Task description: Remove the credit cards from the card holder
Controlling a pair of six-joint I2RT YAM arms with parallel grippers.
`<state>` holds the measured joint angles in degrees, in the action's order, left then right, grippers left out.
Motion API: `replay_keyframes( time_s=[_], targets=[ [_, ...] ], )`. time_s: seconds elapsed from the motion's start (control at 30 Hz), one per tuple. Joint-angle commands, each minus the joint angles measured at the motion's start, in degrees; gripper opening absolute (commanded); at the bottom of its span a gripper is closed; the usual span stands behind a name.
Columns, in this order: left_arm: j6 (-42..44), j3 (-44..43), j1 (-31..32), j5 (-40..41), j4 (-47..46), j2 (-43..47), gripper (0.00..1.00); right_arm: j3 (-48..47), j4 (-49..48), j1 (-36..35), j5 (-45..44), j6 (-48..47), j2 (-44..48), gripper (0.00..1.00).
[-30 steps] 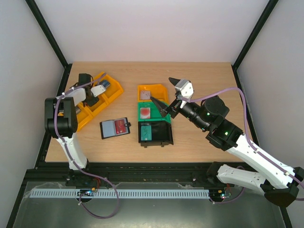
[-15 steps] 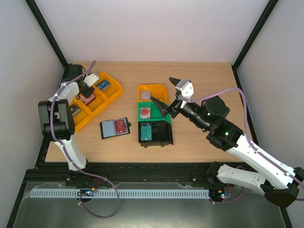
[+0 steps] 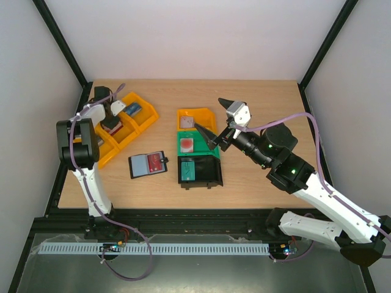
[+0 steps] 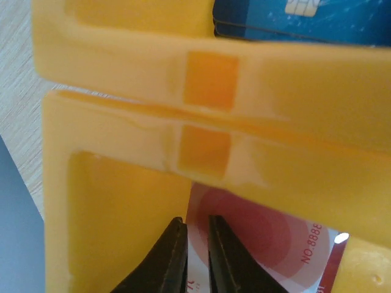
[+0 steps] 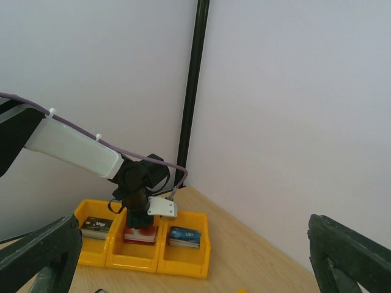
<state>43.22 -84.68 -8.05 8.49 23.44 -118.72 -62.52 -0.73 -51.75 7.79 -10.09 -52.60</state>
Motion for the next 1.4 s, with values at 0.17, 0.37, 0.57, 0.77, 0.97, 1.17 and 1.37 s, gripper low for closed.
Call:
replay_keyframes(
  time_s=[0.17,0.37,0.57,0.77,0.97,1.17,1.37],
  targets=[
    [4.9,7.1,0.3,-9.9,6.4,1.3,0.25,-1.5,0.5,0.2,0.3,-0.8,0.5,0.99],
    [10.2,10.6,0.2,-17.3,12.4,4.3,0.26,-1.6,0.1,0.2,0.8,-1.1,0.2,0.99],
    [9.2,4.9,-0.9,-22.2,14.3,6.1,0.33,-1.6,0.2,0.2,1.0,-1.0,0.1,0.99],
    [7.6,-1.7,-0.9,-21.5,14.6,7.3,0.42,-1.5,0.4,0.2,0.4,-0.9,0.6,0.99],
    [2.7,-5.9,-0.9,-29.9,18.3,11.9,0.48,-1.3,0.2,0.2,0.6,-0.3,0.1,0.99],
    [-12.5,-1.8,0.0,-38.0,19.2,21.9,0.7,-1.1,-0.3,0.1,1.8,4.6,-5.9,0.99],
    [-37.5,14.3,0.2,-40.3,14.5,38.1,0.72,-2.8,-2.4,0.0,8.1,17.6,-18.5,0.97]
  ],
)
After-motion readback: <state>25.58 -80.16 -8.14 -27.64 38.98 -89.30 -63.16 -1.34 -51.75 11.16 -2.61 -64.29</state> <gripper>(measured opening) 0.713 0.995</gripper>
